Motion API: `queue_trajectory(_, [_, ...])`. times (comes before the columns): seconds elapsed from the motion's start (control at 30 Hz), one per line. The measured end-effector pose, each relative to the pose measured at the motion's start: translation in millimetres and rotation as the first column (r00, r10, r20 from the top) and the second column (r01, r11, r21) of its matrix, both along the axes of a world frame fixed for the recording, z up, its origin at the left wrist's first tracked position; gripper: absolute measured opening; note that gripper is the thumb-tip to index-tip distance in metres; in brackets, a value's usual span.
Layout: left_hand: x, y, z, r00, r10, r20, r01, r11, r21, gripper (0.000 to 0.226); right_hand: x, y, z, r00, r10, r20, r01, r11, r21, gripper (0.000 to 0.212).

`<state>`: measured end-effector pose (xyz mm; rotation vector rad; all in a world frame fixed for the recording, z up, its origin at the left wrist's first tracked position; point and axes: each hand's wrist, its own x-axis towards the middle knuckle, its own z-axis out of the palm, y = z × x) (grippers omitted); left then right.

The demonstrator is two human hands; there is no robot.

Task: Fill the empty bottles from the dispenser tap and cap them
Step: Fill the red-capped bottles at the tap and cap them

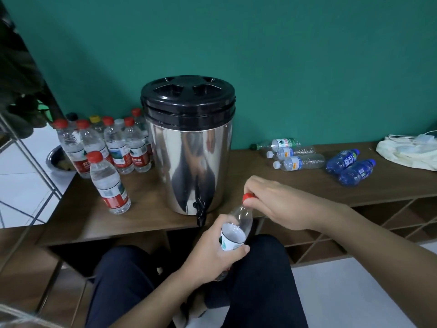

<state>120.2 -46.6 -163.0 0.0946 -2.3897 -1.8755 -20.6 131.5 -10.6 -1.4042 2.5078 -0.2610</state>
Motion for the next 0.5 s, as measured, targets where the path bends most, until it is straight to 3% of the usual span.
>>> queue_trajectory(0.13, [7.1, -9.2, -15.1, 0.996, -0.071, 0.051, 0.066, 0.993, 0.094, 0.046, 0.8, -0.7, -16.9, 0.994, 0.089, 0.057, -0.087, 0.996, -0.036, 0.009])
queue_trajectory(0.2, [7.2, -12.3, -22.6, 0.997, -0.055, 0.061, 0.048, 0.992, 0.115, 0.048, -2.6, -2.6, -23.5, 0.993, 0.085, 0.085, -0.076, 0.992, -0.102, 0.011])
queue_trajectory(0.33, [10.9, -21.0, -44.3, 0.986, -0.097, 0.137, 0.077, 0.987, 0.139, 0.053, -13.8, -17.4, -55.2, 0.992, -0.026, 0.123, 0.059, 0.959, -0.276, 0.022])
queue_trajectory(0.5, [25.2, -44.5, -79.2, 0.982, -0.070, 0.177, 0.068, 0.998, 0.016, 0.058, -42.2, -47.2, -125.9, 0.966, -0.244, 0.080, 0.257, 0.920, -0.295, 0.019])
